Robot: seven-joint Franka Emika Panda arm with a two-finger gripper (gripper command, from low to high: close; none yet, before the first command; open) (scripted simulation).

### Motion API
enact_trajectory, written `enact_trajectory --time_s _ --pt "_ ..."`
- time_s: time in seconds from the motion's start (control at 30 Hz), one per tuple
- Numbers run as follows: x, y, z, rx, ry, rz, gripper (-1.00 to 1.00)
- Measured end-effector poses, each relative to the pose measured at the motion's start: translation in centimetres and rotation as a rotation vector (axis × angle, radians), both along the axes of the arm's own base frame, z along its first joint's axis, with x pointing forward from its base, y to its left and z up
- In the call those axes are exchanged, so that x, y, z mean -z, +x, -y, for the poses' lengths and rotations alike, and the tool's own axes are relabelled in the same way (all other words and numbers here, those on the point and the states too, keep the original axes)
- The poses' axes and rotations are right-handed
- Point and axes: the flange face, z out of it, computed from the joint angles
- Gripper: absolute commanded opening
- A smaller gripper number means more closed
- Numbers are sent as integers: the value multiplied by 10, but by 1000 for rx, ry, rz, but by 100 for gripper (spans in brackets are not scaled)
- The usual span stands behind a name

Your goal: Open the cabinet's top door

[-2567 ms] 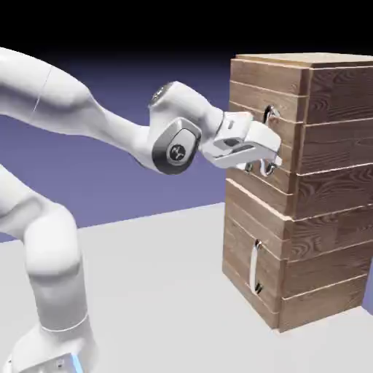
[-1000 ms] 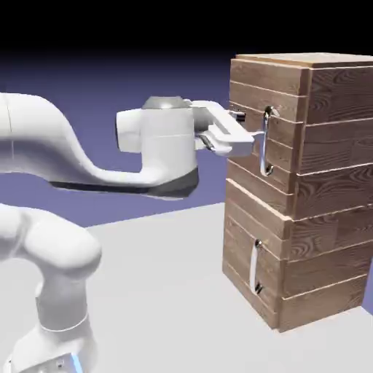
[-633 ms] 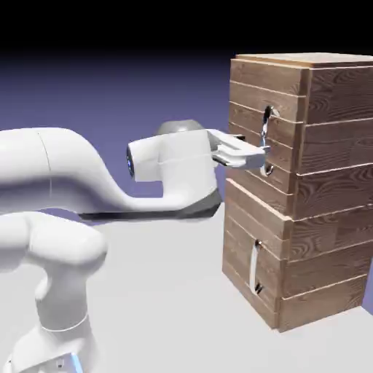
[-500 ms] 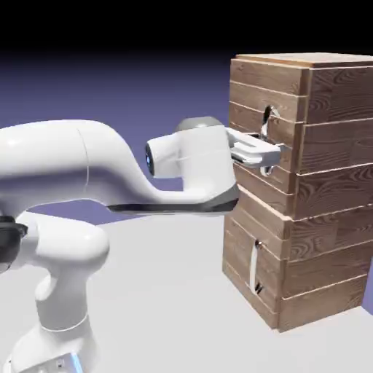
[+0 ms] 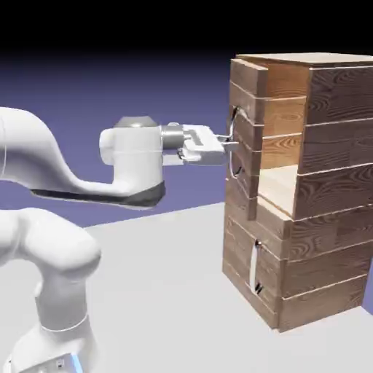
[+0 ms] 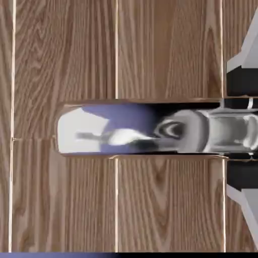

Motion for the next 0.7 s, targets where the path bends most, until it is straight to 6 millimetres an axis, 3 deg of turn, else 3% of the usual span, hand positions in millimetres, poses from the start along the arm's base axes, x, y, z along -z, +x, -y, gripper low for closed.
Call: enact_trajectory --time_s 0.43,0.7 --pt "0 -39 -72 307 0 0 -100" --pt "0 -53 -129 523 0 0 -100"
